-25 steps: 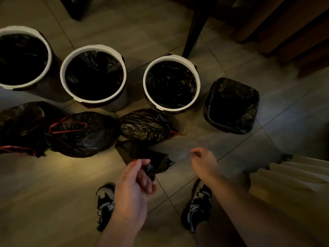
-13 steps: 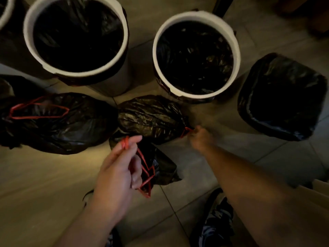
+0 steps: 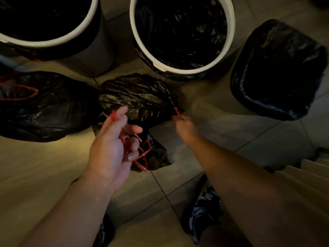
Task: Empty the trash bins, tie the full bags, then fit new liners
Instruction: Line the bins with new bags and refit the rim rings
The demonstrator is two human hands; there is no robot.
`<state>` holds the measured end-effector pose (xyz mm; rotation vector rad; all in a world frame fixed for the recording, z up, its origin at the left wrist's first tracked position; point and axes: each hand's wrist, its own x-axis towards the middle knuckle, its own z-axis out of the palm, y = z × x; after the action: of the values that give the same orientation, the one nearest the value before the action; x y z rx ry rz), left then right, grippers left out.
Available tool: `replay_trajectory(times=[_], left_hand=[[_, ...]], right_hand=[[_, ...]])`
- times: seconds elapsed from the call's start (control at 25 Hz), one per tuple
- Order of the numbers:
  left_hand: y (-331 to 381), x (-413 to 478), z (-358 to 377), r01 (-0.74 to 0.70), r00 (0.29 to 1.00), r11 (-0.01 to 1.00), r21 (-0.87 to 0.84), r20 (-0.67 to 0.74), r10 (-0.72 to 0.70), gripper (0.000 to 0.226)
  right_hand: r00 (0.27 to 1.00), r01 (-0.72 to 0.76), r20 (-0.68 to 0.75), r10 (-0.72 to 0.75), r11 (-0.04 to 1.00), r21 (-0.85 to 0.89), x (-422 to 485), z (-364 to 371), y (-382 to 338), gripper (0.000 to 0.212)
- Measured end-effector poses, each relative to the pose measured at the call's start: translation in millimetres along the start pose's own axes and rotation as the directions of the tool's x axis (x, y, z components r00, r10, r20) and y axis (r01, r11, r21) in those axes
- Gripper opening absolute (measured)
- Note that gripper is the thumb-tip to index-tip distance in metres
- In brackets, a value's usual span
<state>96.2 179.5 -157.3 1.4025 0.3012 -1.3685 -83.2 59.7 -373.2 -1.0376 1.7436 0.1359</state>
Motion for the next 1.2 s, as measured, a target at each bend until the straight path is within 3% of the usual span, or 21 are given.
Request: replay_trajectory(times=[0.08, 0.16, 0.24, 0.36, 0.44, 0.68, 0.88, 1.04, 1.2], left_hand=[[-3.1, -1.6, -1.2, -0.001, 1.000, 1.000, 0.005, 0.006, 0.001, 0.031], [-2.8, 0.6, -6.7, -0.002, 1.000, 1.000, -0.011, -0.009, 0.002, 0.030], [0.8, 3.9, -16.0, -0.017, 0.999, 1.000, -0.021, -0.029, 0.016, 0.030], [1.3, 1.7, -23.6, -0.019, 0.999, 0.999, -0.027, -0.048, 0.018, 0.029], [3.0, -5.9, -21.7, -0.013, 0.999, 1.000, -0.023, -0.050, 0.012, 0.029], [21.9, -46.5, -0.5, -0.031, 0.999, 0.999, 0.018, -0.023, 0.031, 0.027], [47.3, -76.2, 9.4, -0.038, 0.998, 0.999, -0.003, -0.044, 0.038, 0.030], [61.7, -105.0, 2.1, 0.003, 0.996, 0.996, 0.094, -0.084, 0.004, 0.031], [78.1, -142.0, -15.5, 0.048, 0.996, 0.997, 0.053, -0.073, -0.044, 0.048]], right_hand=[[0.998, 0.061, -0.004, -0.061, 0.998, -0.013, 4.1, 18.2, -3.2, 0.044], [0.994, 0.091, -0.068, -0.085, 0.991, 0.098, 14.2, 29.1, -8.9, 0.033], [0.989, 0.036, -0.146, -0.004, 0.977, 0.212, 21.4, 37.3, -12.6, 0.016], [0.980, -0.065, -0.171, 0.101, 0.978, 0.200, 5.2, 33.8, -15.5, 0.025], [0.980, -0.067, -0.172, 0.105, 0.975, 0.213, -27.8, 19.3, -19.5, 0.019], [0.989, 0.142, -0.078, -0.126, 0.956, 0.256, -146.8, -30.0, -59.0, 0.028], [0.953, 0.302, 0.002, -0.304, 0.947, 0.111, -234.4, -54.2, -110.0, 0.033], [0.848, 0.525, 0.017, -0.530, 0.835, -0.165, -295.7, -51.6, -140.9, 0.030], [0.786, 0.618, 0.160, -0.597, 0.762, -0.193, -357.8, -38.5, -164.2, 0.014]])
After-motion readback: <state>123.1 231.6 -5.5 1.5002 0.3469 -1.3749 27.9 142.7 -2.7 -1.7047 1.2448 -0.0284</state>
